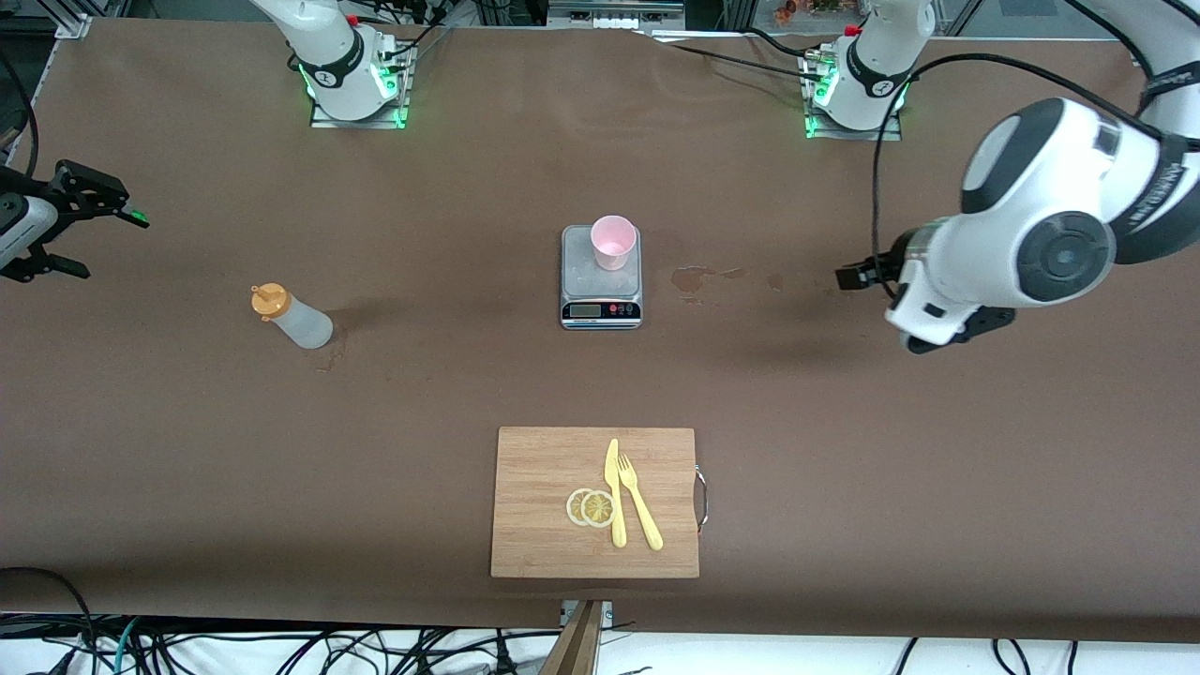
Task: Add sauce to pink cup with both arms
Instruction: 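Withdraw the left gripper while the right gripper reaches the sauce bottle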
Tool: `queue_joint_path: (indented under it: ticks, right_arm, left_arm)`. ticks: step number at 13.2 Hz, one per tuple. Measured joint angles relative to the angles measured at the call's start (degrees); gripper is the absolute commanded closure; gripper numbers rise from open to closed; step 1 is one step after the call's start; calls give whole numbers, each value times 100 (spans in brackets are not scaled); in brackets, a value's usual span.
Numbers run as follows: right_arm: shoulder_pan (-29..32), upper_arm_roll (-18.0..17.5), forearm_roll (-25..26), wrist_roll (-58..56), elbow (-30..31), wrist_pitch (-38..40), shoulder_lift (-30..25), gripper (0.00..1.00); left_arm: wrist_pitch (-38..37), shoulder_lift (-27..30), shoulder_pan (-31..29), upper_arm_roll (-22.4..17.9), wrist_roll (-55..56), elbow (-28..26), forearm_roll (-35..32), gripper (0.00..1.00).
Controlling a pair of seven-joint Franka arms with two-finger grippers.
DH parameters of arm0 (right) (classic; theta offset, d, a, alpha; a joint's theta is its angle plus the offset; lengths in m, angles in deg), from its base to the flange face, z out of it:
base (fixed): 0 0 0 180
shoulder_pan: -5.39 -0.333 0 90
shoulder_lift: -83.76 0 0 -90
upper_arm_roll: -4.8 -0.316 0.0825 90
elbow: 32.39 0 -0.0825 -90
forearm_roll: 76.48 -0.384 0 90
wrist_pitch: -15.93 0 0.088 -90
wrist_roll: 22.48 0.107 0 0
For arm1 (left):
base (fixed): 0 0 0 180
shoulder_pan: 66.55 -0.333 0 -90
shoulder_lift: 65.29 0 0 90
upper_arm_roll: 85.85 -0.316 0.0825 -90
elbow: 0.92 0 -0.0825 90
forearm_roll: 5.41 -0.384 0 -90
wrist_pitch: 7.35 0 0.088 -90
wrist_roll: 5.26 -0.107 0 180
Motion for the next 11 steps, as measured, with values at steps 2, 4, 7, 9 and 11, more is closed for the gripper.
queue_joint_path:
  ticks: [2, 4, 7, 9, 11]
  right_arm:
    - [235, 21, -386, -846, 26, -11, 240, 0]
    - [389, 28, -643, -1533, 134, -11, 397, 0]
    - [701, 33, -1005, -2803, 355, -10, 633, 0]
    - [944, 49, -1429, -3849, 413, -8, 936, 0]
    - [1061, 147, -1766, -4659, 423, -10, 1286, 0]
  left_arm:
    - [9, 67, -164, 0, -17, 0, -214, 0]
    - [93, 183, -159, -215, -211, -10, -310, 0]
    - [570, 664, 825, -1818, -1209, -384, -34, 0]
    - [1018, 1179, 1499, -2957, -2231, -953, 478, 0]
    - [1582, 1790, 1784, -3710, -3327, -1667, 902, 0]
